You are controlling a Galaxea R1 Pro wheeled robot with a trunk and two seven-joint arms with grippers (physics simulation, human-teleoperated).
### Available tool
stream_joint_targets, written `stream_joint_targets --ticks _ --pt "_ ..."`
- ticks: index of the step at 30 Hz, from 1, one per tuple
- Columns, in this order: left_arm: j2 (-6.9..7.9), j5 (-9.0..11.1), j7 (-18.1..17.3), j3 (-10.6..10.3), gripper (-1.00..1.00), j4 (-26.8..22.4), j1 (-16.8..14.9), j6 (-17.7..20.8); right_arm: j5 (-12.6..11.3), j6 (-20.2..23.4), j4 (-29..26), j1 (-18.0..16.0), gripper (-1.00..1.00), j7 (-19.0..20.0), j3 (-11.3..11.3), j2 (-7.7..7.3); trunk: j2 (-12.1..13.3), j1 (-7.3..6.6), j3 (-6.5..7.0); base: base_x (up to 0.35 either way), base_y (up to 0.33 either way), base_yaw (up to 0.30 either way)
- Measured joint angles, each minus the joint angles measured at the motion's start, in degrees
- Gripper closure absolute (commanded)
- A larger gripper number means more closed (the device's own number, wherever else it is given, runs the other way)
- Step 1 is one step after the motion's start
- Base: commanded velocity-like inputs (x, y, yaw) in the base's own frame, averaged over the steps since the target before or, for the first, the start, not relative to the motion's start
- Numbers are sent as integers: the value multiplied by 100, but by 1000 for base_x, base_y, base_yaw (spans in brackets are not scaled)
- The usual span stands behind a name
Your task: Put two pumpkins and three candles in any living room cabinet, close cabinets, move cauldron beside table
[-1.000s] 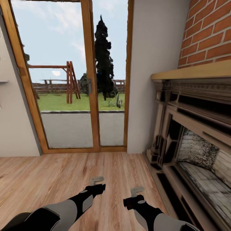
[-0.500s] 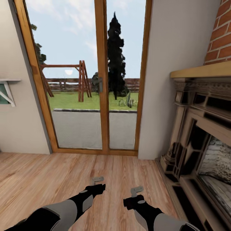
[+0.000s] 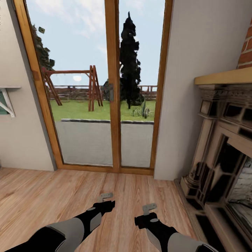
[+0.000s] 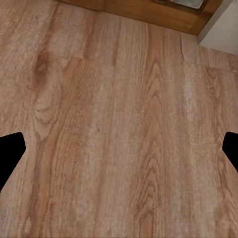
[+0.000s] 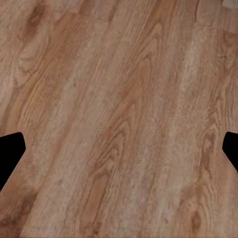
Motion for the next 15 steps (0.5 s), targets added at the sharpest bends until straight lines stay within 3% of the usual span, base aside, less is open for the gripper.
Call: stream_joint_targets --ticks 15 --pt "0 0 1 0 -100 0 0 2 0 0 0 0 -100 1 6 0 0 0 84 211 -102 193"
